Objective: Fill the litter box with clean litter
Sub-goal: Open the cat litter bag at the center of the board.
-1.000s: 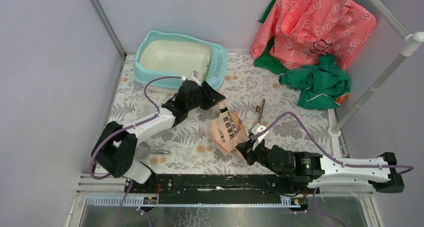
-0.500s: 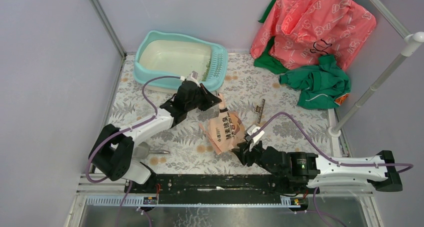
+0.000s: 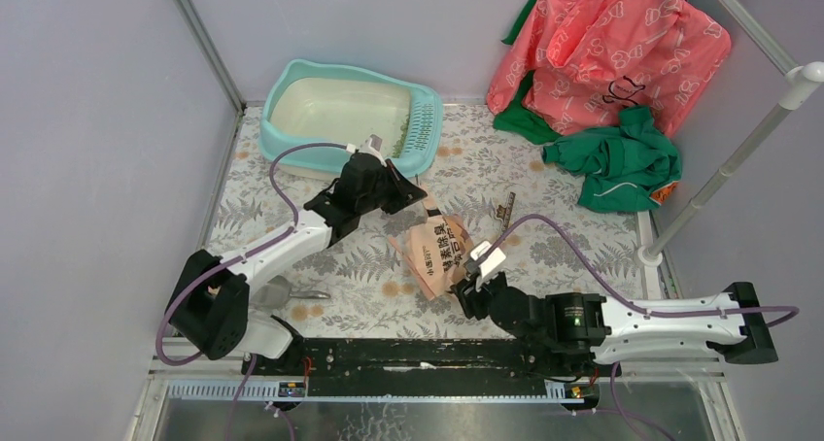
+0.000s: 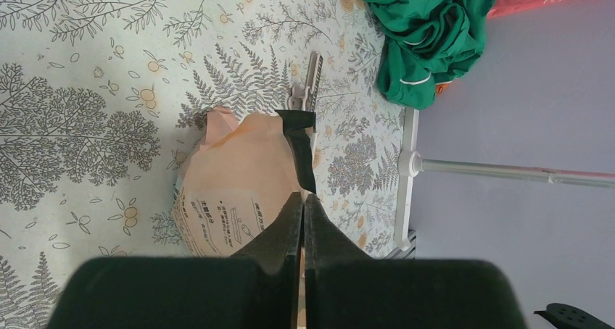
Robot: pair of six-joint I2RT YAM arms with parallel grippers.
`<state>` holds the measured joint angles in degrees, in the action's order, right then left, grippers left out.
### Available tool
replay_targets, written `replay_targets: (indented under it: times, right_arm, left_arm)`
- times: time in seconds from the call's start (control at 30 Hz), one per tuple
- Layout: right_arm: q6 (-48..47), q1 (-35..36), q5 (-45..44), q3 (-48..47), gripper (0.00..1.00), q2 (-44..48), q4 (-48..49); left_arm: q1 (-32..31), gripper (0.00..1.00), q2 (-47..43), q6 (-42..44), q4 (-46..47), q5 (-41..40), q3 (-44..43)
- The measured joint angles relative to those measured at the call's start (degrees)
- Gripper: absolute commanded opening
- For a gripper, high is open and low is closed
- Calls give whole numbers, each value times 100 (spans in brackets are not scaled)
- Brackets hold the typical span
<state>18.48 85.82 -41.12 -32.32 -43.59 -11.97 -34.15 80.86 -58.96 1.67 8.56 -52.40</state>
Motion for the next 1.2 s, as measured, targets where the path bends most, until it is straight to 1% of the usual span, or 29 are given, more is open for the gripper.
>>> replay_targets:
  times: [0.07,0.23,0.4,0.57,0.83,0.87,0.9,0.97,1.03,1.07,1.13,1.2]
  right_arm:
    - [-72,166,-238,-118,52,-186,-61]
    - [-260,754,-1167,-483,54,-774,-343]
    - [-188,1108,-2074,-841,56,-1311,-748]
    - [-2,1416,-2822,-951,60,-1488,-1169]
    - [540,1661,-3554,-1309,66,-1661,-2068]
    - [584,1679,-3609,-1327,65,-1683,-2151]
    - [619,1694,-3637,-1342,59,-1705,-2223]
    - [699,1720,-3694,-1362,42,-1753,-2354]
    - [791,1731,-3733,-1368,23,-1762,-2474]
    - [809,1731,-3733,-1370,16,-1753,-2516]
    - [879,1733,-3727,-1370,7,-1665,-2570]
    - [850,1733,-3674,-1355,2,-1381,-2566]
  left_arm:
    - [0,0,-11,39,-83,0,-55]
    - [-17,0,-48,79,-195,2,-118]
    - [-26,0,-57,83,-210,0,-127]
    - [-33,0,-68,85,-212,2,-127]
    - [-42,0,-114,85,-216,4,-127]
    - [-44,0,-114,85,-219,4,-127]
    - [-46,0,-114,85,-221,4,-127]
    - [-55,0,-114,85,-221,4,-127]
    - [-59,0,-114,85,-221,9,-127]
    - [-63,0,-114,85,-225,13,-127]
    - [-63,0,-125,85,-245,35,-127]
    - [-59,0,-149,87,-251,48,-127]
